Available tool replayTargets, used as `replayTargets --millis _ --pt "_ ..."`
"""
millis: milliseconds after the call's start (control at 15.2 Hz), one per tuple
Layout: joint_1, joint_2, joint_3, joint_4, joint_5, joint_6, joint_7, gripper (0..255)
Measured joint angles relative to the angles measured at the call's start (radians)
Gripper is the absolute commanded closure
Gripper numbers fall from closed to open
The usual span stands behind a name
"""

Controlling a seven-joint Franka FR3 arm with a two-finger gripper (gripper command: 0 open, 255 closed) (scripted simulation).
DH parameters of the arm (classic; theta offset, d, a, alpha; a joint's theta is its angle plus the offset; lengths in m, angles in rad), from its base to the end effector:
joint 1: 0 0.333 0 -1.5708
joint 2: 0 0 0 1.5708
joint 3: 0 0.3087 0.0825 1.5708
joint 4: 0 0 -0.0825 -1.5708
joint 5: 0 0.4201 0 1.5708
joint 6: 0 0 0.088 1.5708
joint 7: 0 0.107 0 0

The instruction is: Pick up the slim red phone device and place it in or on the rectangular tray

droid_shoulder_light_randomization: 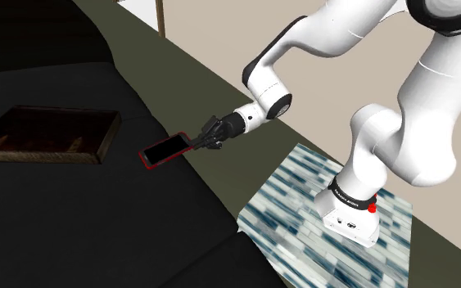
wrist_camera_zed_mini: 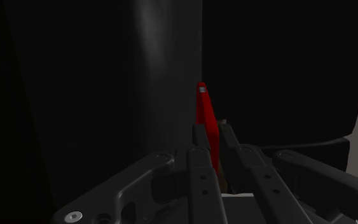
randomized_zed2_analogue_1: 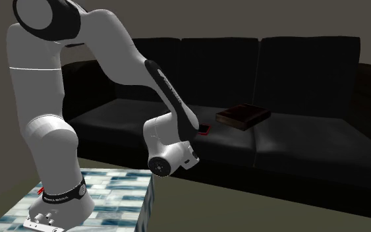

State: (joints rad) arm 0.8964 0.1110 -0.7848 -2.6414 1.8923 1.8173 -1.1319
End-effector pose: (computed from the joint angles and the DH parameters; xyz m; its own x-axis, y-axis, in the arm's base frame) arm 0.4126 0.1149 0.1879 0.9605 -0.2781 -0.0079 -0.0544 -0.1602 -0.9856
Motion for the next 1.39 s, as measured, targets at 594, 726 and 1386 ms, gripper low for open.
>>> replayTargets --millis 594,726,1386 --pt "0.012 -0.206 0.004 -0.018 -0.084 0.165 0.091 255" --pt "0.009 -0.251 0.011 -0.024 -0.104 0.201 0.112 255" --pt "0.025 -0.29 0.043 0.058 -0.126 0.271 0.219 255"
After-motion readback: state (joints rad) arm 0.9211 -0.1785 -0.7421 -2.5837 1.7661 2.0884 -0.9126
